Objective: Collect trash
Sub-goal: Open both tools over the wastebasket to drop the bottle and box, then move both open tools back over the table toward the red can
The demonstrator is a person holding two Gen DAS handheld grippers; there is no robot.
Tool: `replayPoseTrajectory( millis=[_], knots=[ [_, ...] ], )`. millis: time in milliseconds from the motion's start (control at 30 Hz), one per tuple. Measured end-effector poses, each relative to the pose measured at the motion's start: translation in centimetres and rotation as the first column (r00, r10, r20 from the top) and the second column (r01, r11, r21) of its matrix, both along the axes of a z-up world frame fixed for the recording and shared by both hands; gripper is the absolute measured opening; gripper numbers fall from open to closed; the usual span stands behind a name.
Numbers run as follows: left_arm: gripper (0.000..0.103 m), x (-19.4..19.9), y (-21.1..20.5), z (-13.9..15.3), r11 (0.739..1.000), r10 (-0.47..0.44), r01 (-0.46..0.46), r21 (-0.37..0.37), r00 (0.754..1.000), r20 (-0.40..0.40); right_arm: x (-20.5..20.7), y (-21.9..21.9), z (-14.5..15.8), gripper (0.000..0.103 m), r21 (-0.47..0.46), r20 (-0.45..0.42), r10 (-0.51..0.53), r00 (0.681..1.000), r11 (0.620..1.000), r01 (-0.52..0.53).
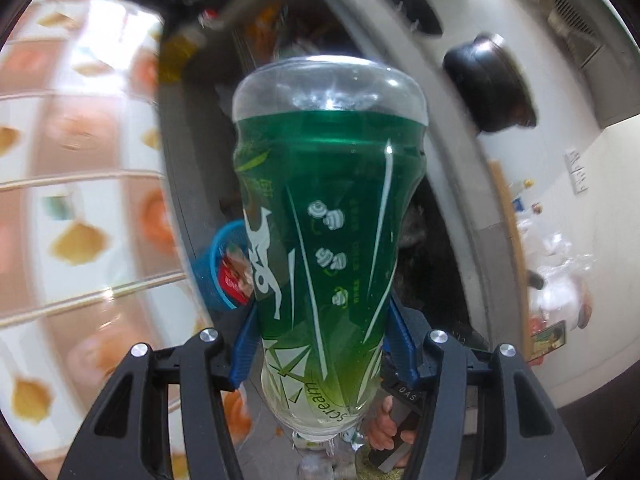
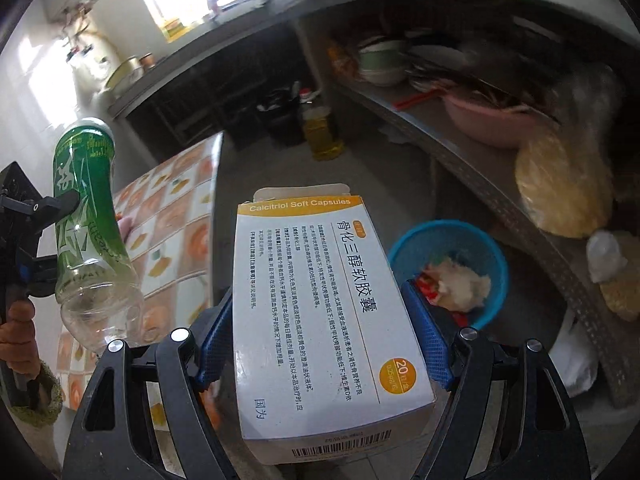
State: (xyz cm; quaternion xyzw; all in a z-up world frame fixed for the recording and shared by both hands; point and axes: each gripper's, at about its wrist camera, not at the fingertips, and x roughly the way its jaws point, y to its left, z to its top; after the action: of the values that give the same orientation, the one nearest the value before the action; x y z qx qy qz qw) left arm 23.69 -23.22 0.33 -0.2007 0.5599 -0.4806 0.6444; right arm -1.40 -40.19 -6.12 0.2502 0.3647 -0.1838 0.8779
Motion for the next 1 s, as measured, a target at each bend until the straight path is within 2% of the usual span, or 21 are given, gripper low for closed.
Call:
replayPoseTrajectory(
  millis=[100,233,367,567,633,700,767,867,1000],
  knots=[
    [0.054,0.8,-5.4,-2.2,0.995,-0.070,0.072,0.071,0.997,-0.042,-2.0,-3.7,-3.1,0.073,0.051,-0.056,-0.113,0.992,0.992,0.116],
    [0.054,1.5,-11.4,-5.4,0.973,-0.138,0.151,0.174,0.987,-0.086,-2.6,-6.6,-7.4,0.073,0.116,-0.125,-0.173,0.977,0.975,0.188],
    [0.054,2.2,-17.2,-9.3,0.936,-0.178,0.213,0.281,0.973,-0.146,-1.5,-8.9,-11.1,0.073,0.164,-0.188,-0.192,0.963,0.961,0.224],
    [0.055,3.3,-24.4,-13.7,0.876,-0.201,0.247,0.414,0.968,-0.152,2.5,-13.2,-15.0,0.074,0.186,-0.261,-0.224,0.939,0.943,0.276],
    [0.055,3.5,-26.0,-14.4,0.864,-0.203,0.250,0.437,0.967,-0.152,3.9,-14.6,-16.2,0.075,0.179,-0.266,-0.243,0.933,0.939,0.295],
    [0.066,3.7,-27.4,-15.1,0.860,-0.225,0.273,0.430,0.961,-0.161,4.7,-15.4,-16.8,0.076,0.166,-0.266,-0.259,0.929,0.937,0.308],
    [0.073,3.5,-27.6,-14.7,0.868,-0.216,0.254,0.426,0.967,-0.136,5.4,-16.1,-17.8,0.080,0.129,-0.283,-0.282,0.917,0.936,0.328],
    [0.073,2.9,-27.3,-13.9,0.876,-0.234,0.267,0.402,0.963,-0.131,5.2,-16.0,-18.5,0.080,0.098,-0.300,-0.297,0.906,0.936,0.339],
    [0.073,2.5,-26.4,-11.4,0.883,-0.250,0.263,0.390,0.964,-0.084,4.0,-14.9,-18.3,0.080,0.074,-0.294,-0.305,0.906,0.937,0.340]
  ],
)
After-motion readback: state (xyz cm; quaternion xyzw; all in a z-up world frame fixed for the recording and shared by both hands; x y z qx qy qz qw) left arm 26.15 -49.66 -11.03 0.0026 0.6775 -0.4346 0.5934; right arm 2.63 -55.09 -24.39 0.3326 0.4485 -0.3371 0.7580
